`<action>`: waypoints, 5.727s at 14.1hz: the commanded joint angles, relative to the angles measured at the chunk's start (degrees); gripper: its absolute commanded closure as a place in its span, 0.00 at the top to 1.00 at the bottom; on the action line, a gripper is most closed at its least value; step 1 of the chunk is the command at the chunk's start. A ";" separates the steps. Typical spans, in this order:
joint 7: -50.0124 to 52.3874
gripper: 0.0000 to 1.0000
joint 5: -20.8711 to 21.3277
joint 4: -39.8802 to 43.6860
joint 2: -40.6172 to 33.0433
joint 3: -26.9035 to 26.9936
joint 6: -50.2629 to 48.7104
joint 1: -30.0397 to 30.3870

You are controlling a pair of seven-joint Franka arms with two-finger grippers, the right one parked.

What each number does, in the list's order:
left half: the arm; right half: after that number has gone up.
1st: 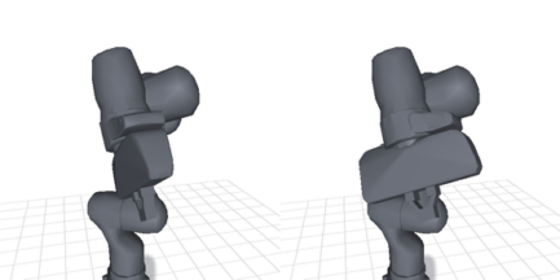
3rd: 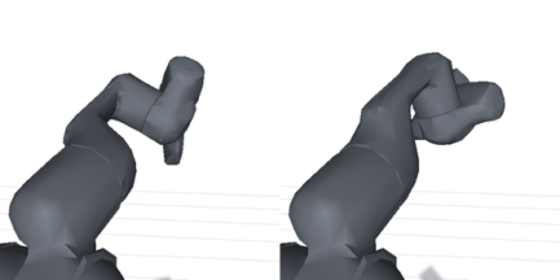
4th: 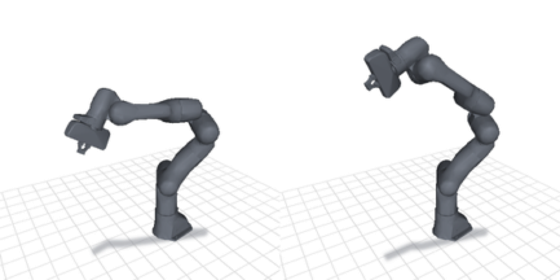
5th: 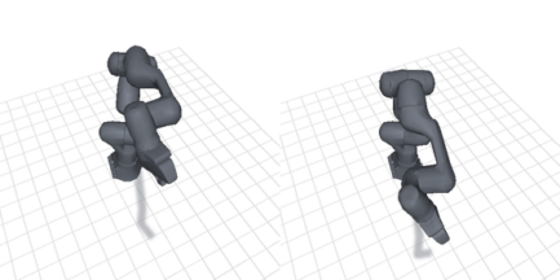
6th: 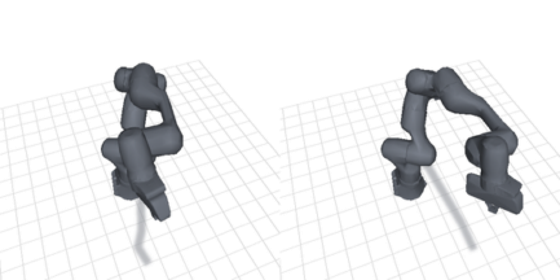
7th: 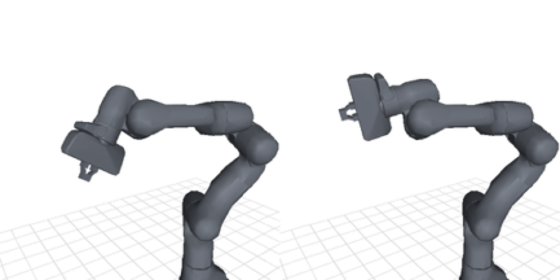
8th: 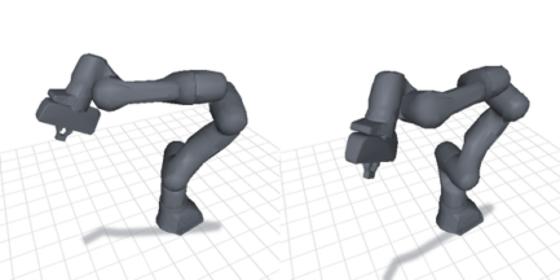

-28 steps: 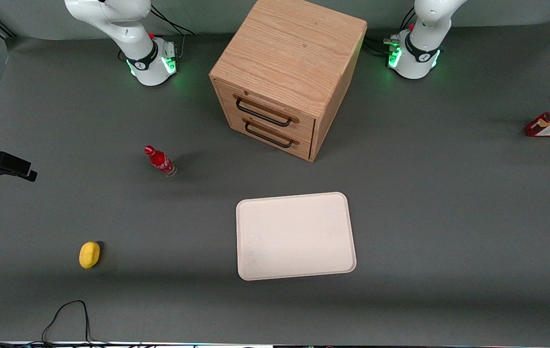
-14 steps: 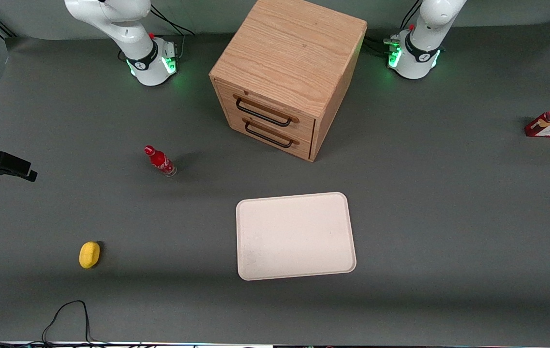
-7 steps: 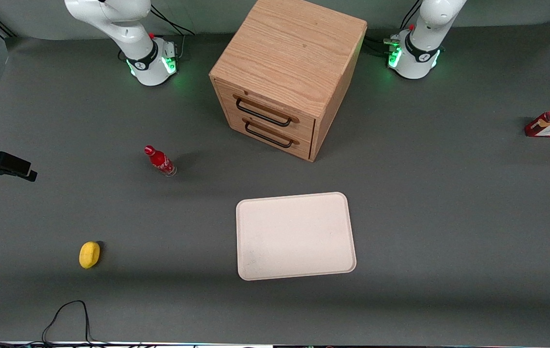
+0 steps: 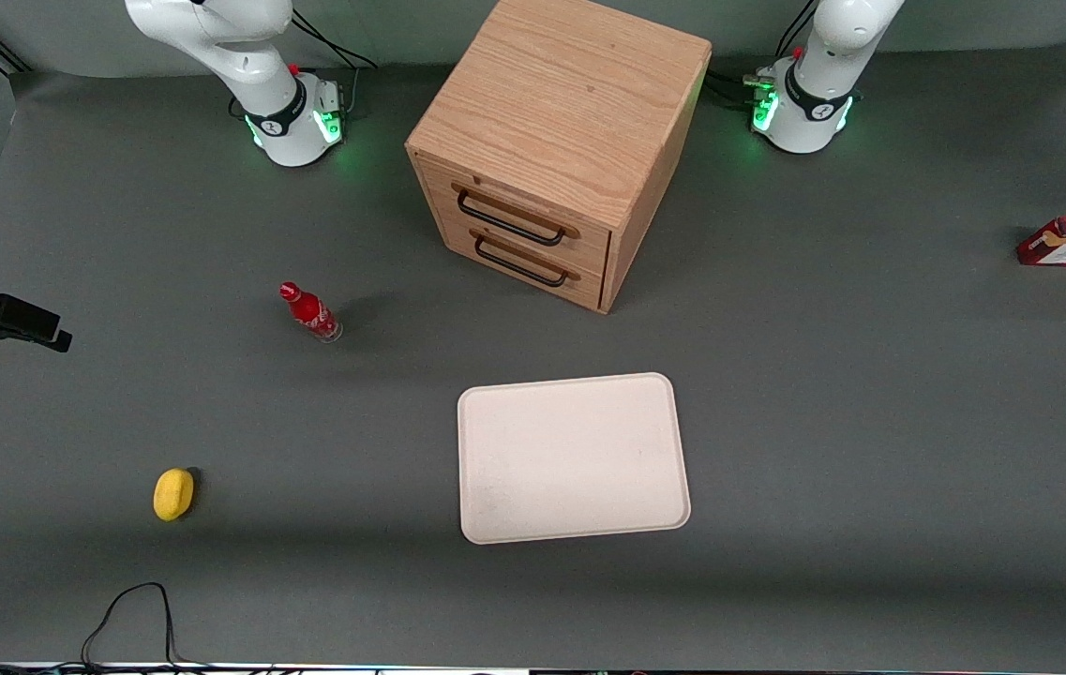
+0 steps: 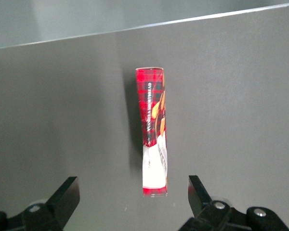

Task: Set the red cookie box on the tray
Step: 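Lower the open left gripper and close it on the cookie box, then lift the cookie box with the left gripper, then carry the held cookie box toward the white tray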

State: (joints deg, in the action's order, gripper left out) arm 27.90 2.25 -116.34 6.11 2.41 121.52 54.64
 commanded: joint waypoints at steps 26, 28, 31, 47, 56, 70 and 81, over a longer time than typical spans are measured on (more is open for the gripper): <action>0.23 0.34 -0.31 -9.08 10.94 -0.03 22.00 -1.73; 0.14 0.00 -0.14 -8.81 10.85 -0.03 21.74 -1.73; 0.05 0.00 0.04 -8.64 10.76 -0.03 21.56 -1.82; 0.58 0.00 2.93 31.23 7.95 -0.30 -22.63 -7.09; 0.32 0.00 6.81 44.27 9.00 -0.47 -32.40 -29.30; 0.58 0.00 3.64 57.28 21.75 -16.54 -34.07 -59.28; 1.28 0.00 3.82 57.11 26.48 -18.05 -30.84 -70.29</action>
State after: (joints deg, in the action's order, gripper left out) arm 29.41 6.03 -62.19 28.65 -15.92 89.64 -15.36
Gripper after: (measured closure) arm 0.974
